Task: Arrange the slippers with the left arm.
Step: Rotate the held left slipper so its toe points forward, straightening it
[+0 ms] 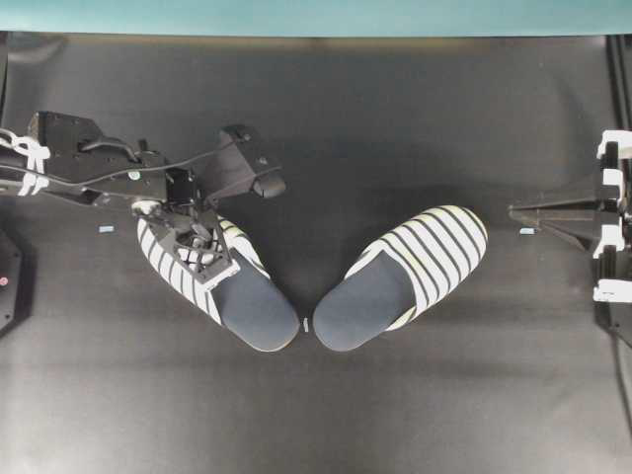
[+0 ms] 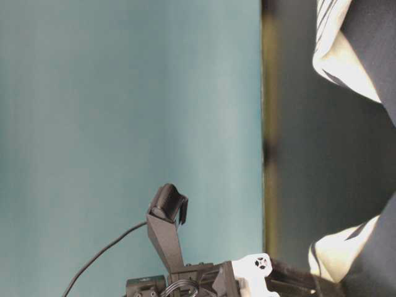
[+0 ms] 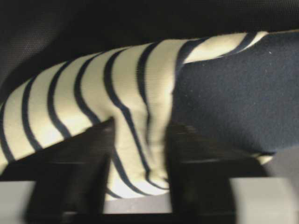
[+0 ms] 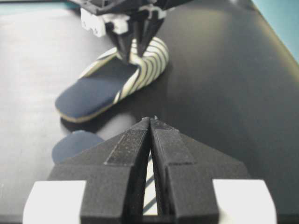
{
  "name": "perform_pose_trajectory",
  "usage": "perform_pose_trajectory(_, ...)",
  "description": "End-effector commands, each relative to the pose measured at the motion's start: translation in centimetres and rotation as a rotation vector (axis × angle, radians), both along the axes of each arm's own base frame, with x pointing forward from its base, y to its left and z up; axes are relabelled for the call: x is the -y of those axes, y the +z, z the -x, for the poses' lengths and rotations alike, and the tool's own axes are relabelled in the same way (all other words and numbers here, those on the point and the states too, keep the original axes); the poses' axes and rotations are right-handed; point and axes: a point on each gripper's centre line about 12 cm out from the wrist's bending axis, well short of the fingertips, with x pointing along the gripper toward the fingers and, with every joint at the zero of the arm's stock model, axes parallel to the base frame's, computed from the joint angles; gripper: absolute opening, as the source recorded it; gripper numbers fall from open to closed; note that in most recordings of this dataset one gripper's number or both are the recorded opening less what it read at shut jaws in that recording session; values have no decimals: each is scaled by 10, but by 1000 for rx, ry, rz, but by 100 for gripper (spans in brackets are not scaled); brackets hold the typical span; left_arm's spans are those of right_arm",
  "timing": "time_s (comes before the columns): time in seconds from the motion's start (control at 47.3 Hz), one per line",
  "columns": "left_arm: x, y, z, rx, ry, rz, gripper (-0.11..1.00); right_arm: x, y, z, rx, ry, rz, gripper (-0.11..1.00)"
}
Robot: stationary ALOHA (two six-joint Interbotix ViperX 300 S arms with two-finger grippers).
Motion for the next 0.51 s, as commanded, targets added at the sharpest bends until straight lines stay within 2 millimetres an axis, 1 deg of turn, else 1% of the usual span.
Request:
perform_pose_trajectory(0.0, -1, 8, -5, 25, -54, -17, 19, 0, 2, -1, 8, 2, 1, 1)
perform_pose_trajectory(0.021, -1, 10, -6, 27, -81, -23, 13, 0, 2, -1, 6, 2, 0, 1)
perform_pose_trajectory(0.063, -1, 13, -7, 35, -120, -32, 5, 0, 2, -1, 5, 0, 0, 1)
perform_pose_trajectory(0.106, -2, 18, -9, 49, -161, -44, 1, 0, 2, -1, 6, 0, 0, 1)
perform_pose_trajectory(0.19, -3, 31, -14, 84, -233, -75, 1, 0, 0, -1, 2, 0, 0, 1)
perform_pose_trajectory(0.317, -5, 60, -26, 173, -355, -141, 1, 0, 1, 0, 3, 2, 0, 1)
perform_pose_trajectory(0.402, -7, 70, -32, 206, -410, -173, 1, 0, 0, 0, 0, 1, -2, 1)
perform_pose_trajectory(0.486, -8, 73, -37, 218, -440, -189, 1, 0, 0, 0, 0, 0, -2, 1)
